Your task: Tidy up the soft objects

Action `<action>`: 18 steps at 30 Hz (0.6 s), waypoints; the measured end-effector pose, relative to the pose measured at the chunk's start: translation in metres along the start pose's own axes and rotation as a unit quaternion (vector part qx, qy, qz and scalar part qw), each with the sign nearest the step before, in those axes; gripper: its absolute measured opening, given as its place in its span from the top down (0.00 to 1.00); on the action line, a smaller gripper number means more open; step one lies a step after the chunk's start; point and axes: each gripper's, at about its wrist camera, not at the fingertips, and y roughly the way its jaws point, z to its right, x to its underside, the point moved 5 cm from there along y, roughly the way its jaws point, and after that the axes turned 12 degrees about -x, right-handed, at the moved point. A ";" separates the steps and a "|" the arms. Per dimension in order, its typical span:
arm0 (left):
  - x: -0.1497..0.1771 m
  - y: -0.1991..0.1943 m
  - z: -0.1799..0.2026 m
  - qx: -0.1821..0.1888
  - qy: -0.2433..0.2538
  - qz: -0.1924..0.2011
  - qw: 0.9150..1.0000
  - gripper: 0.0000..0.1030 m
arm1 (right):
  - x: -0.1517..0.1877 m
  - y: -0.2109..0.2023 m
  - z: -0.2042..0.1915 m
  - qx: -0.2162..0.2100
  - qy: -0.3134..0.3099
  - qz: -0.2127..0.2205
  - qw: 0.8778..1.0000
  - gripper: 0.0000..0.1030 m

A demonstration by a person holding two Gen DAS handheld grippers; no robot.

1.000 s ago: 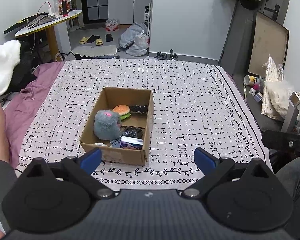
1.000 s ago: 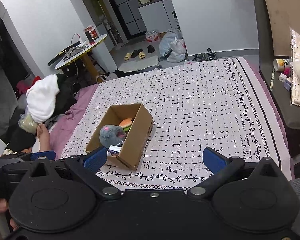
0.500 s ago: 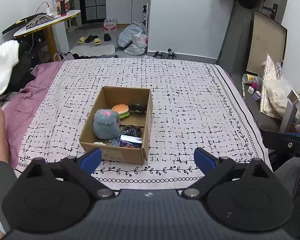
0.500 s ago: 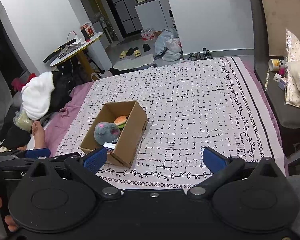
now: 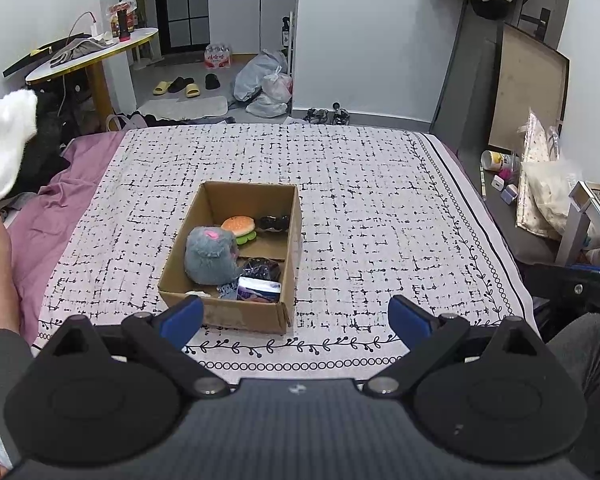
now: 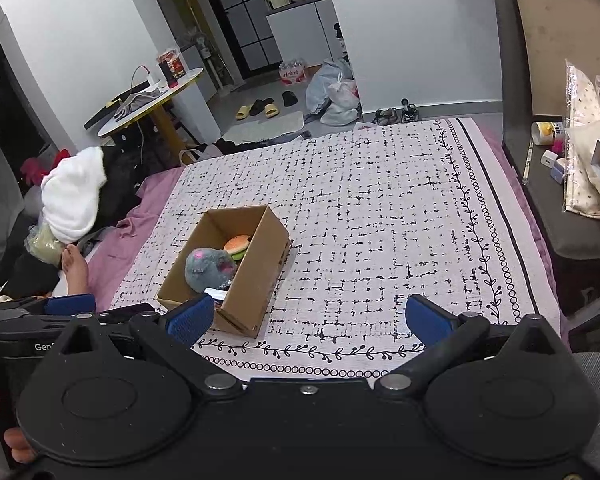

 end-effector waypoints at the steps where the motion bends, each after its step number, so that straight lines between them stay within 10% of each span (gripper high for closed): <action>1: 0.000 0.000 0.000 0.000 0.000 0.000 1.000 0.05 | 0.001 -0.001 0.000 0.001 0.000 0.000 1.000 0.00; 18: -0.001 -0.004 0.002 0.001 0.006 0.005 1.000 0.05 | 0.001 -0.003 0.001 0.004 -0.002 0.002 1.000 0.00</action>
